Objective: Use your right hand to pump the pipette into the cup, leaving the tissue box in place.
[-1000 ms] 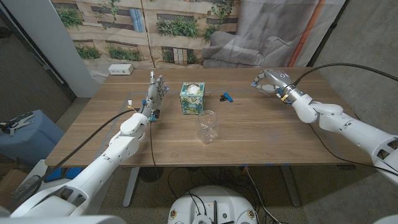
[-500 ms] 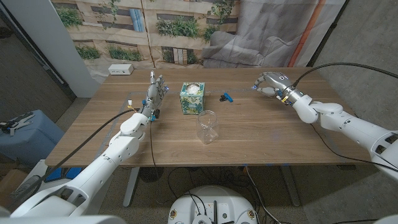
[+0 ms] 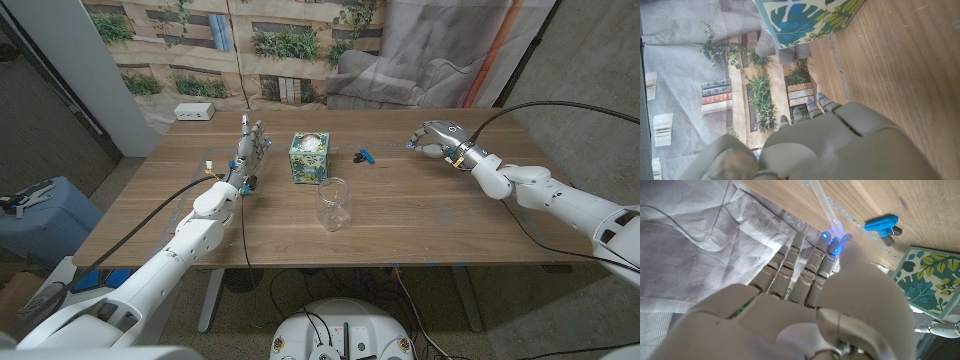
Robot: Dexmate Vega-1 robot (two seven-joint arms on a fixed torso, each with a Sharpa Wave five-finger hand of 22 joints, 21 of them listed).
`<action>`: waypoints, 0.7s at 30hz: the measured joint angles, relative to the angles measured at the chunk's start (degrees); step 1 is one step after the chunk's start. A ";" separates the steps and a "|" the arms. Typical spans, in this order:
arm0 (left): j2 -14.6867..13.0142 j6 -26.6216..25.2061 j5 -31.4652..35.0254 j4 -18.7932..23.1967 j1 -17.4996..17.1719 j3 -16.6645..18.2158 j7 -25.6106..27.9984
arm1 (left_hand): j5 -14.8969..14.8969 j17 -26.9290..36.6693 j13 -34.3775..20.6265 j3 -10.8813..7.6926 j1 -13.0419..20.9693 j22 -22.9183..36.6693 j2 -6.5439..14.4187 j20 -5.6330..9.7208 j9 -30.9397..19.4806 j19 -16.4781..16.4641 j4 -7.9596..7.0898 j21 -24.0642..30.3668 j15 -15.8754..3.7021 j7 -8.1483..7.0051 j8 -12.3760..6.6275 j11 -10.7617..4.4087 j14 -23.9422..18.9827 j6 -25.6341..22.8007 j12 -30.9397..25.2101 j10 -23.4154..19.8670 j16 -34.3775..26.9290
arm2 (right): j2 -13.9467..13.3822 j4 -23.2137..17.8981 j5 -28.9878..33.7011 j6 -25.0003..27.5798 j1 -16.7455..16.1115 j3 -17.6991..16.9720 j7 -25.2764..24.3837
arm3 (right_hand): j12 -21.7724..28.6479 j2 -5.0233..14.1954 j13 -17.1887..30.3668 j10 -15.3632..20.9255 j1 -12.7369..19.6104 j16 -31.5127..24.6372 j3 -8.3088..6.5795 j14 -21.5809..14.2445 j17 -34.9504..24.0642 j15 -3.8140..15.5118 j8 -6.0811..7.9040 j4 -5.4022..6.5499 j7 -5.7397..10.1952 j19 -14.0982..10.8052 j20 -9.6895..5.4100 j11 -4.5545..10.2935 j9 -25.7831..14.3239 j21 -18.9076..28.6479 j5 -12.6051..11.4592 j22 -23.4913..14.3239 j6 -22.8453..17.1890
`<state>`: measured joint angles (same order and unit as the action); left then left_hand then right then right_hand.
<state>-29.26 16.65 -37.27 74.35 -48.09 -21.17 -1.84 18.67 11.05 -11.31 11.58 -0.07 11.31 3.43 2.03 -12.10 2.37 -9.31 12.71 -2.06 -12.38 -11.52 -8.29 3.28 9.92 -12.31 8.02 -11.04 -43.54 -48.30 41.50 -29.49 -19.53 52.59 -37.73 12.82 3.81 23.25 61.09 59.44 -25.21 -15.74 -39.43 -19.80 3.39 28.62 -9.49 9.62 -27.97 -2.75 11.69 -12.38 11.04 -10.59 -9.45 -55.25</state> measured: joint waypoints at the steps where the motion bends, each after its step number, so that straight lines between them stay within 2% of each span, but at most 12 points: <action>1: 0.00 0.00 0.00 0.00 0.00 0.00 0.00 | 0.00 0.00 0.00 0.00 0.00 0.00 0.00 0.00 0.00 0.00 0.00 0.00 0.00 0.00 0.00 0.00 0.00 0.00 0.00 0.00 0.00 | 0.10 0.41 0.00 0.00 0.23 0.39 0.06 | 0.00 0.00 0.00 0.00 0.00 0.00 0.00 0.02 0.00 0.02 0.00 0.00 0.00 0.00 0.00 0.00 0.00 0.00 0.00 0.00 0.00; 9: -0.01 0.00 -0.01 0.00 0.01 0.01 0.00 | 0.00 0.00 0.00 0.00 0.00 0.00 0.00 0.00 0.00 0.00 0.00 0.00 0.00 0.00 0.00 0.00 0.00 0.00 0.00 0.00 0.00 | 0.72 2.16 -0.26 0.23 1.01 1.79 0.89 | -0.40 -0.01 0.00 -0.62 -0.01 0.44 -0.16 0.31 0.14 0.31 0.00 -0.16 0.37 0.00 0.00 0.20 0.00 0.00 0.00 0.00 1.05; 11: -0.01 0.00 -0.01 0.00 0.01 0.01 0.00 | 0.00 0.00 0.00 0.00 0.00 0.00 0.00 0.00 0.00 0.00 0.00 0.00 0.00 0.00 0.00 0.00 0.00 0.00 0.00 0.00 0.00 | 0.80 2.36 -0.38 0.33 1.11 1.98 1.09 | -0.40 -0.01 0.00 -0.95 -0.01 0.65 -0.16 0.64 0.14 0.61 -0.13 -0.16 0.14 0.00 0.00 -0.13 0.00 0.00 0.00 0.00 1.39; 21: -0.01 0.00 -0.01 0.00 0.01 0.02 0.00 | 0.00 0.00 0.00 0.00 0.00 0.00 0.00 0.00 0.00 0.00 0.00 0.00 0.00 0.00 0.00 0.00 0.00 0.00 0.00 0.00 0.00 | 1.44 3.53 -1.56 1.33 1.44 3.12 2.75 | -0.74 -0.02 -0.01 -1.86 -0.02 1.26 -0.16 1.36 0.13 0.10 -0.45 -0.16 0.39 0.00 0.00 0.19 -0.01 0.00 0.22 0.00 2.27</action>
<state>-29.27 16.65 -37.28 74.35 -48.07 -21.16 -1.84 18.67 11.05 -11.31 11.58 -0.07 11.31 3.43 2.03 -12.10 2.37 -9.31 12.71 -2.06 -12.38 -11.52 -8.29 3.28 9.92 -12.31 8.02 -11.04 -42.10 -44.77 39.94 -28.16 -18.10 55.71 -34.98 12.07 3.78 23.24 59.24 59.42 -23.94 -15.89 -38.07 -19.67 3.48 28.17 -9.65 10.01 -27.97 -2.75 11.87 -12.38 11.04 -10.37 -9.45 -52.98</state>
